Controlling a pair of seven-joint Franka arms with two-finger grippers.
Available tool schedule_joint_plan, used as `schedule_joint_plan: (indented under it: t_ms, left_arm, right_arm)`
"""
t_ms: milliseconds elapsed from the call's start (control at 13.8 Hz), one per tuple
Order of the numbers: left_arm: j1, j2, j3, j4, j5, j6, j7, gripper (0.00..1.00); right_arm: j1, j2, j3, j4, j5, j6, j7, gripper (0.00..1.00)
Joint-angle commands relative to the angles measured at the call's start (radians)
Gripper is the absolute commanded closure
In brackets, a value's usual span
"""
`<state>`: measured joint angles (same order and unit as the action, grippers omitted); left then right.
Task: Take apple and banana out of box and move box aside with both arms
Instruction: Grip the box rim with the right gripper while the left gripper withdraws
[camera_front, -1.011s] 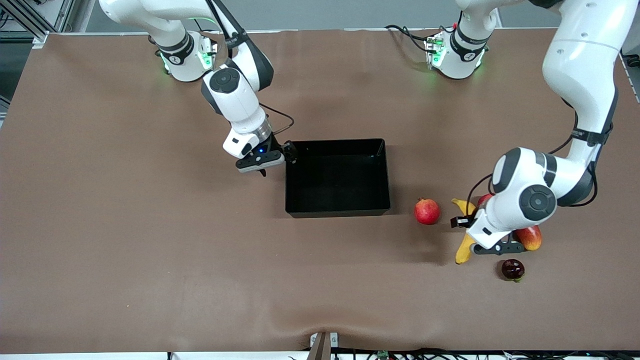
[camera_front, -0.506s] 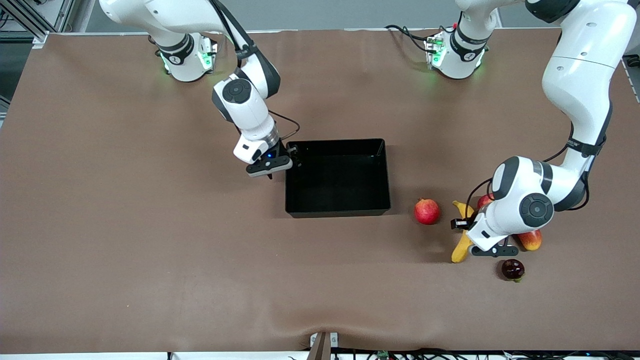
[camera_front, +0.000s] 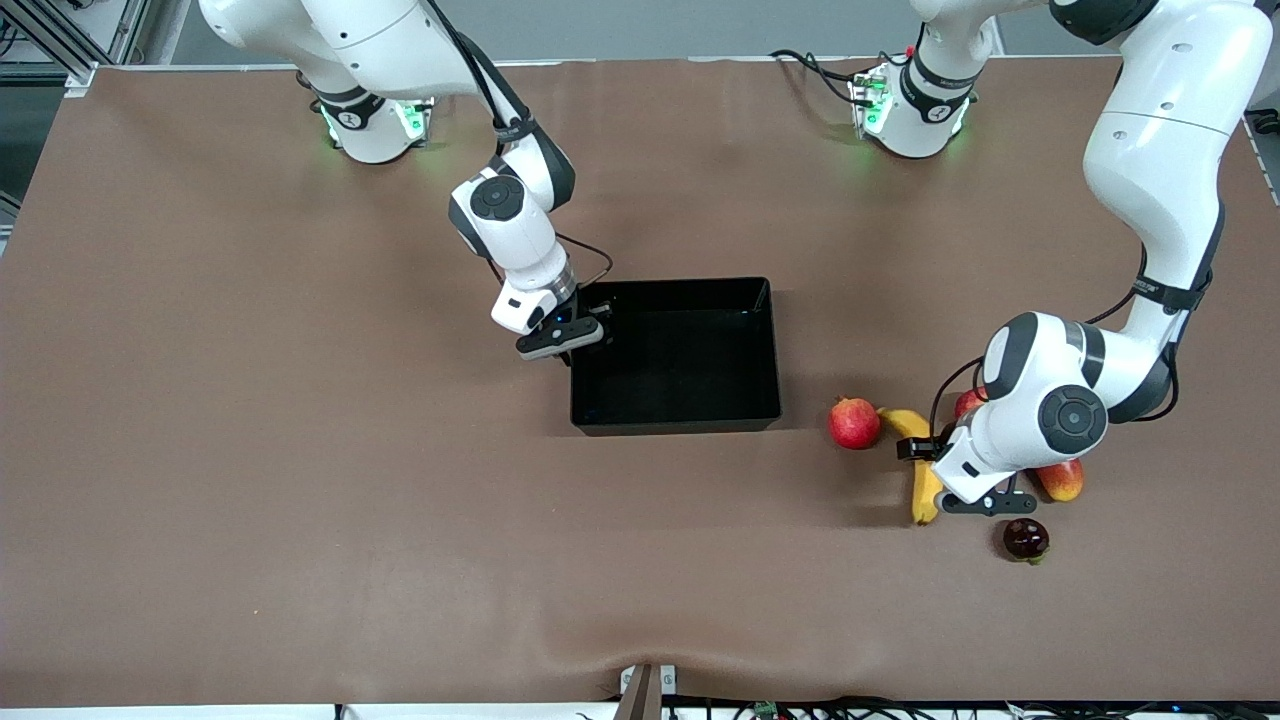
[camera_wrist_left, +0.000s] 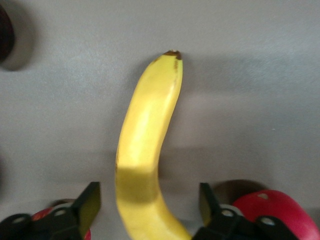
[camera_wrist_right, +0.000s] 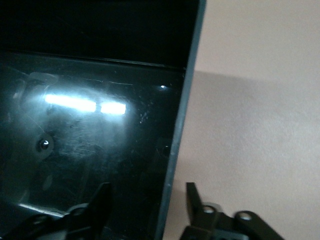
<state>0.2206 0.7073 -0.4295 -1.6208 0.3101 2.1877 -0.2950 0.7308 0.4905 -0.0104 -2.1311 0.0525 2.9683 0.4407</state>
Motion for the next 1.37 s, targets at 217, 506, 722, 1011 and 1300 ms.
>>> schedule_joint_plan:
  t_ms: [217, 506, 722, 1011, 1300]
  left_arm:
    - [0.011, -0.184, -0.046, 0.004, -0.020, -0.124, 0.013, 0.00]
    - [0.025, -0.325, -0.046, 0.015, -0.020, -0.188, 0.013, 0.00]
    - [0.023, -0.409, -0.049, 0.077, -0.022, -0.378, 0.013, 0.00]
    - [0.025, -0.535, -0.048, 0.081, -0.106, -0.503, 0.014, 0.00]
    - [0.023, -0.618, -0.046, 0.079, -0.181, -0.580, 0.016, 0.00]
  right_arm:
    - [0.007, -0.041, -0.011, 0.007, -0.008, -0.008, -0.074, 1.00]
    - [-0.033, -0.147, -0.017, -0.001, -0.008, -0.035, -0.080, 1.00]
    - [-0.108, -0.260, -0.016, 0.003, -0.008, -0.178, -0.091, 1.00]
    - [-0.203, -0.358, -0.016, 0.045, -0.006, -0.362, -0.143, 1.00]
    - [-0.310, -0.362, -0.016, 0.169, -0.003, -0.547, -0.140, 1.00]
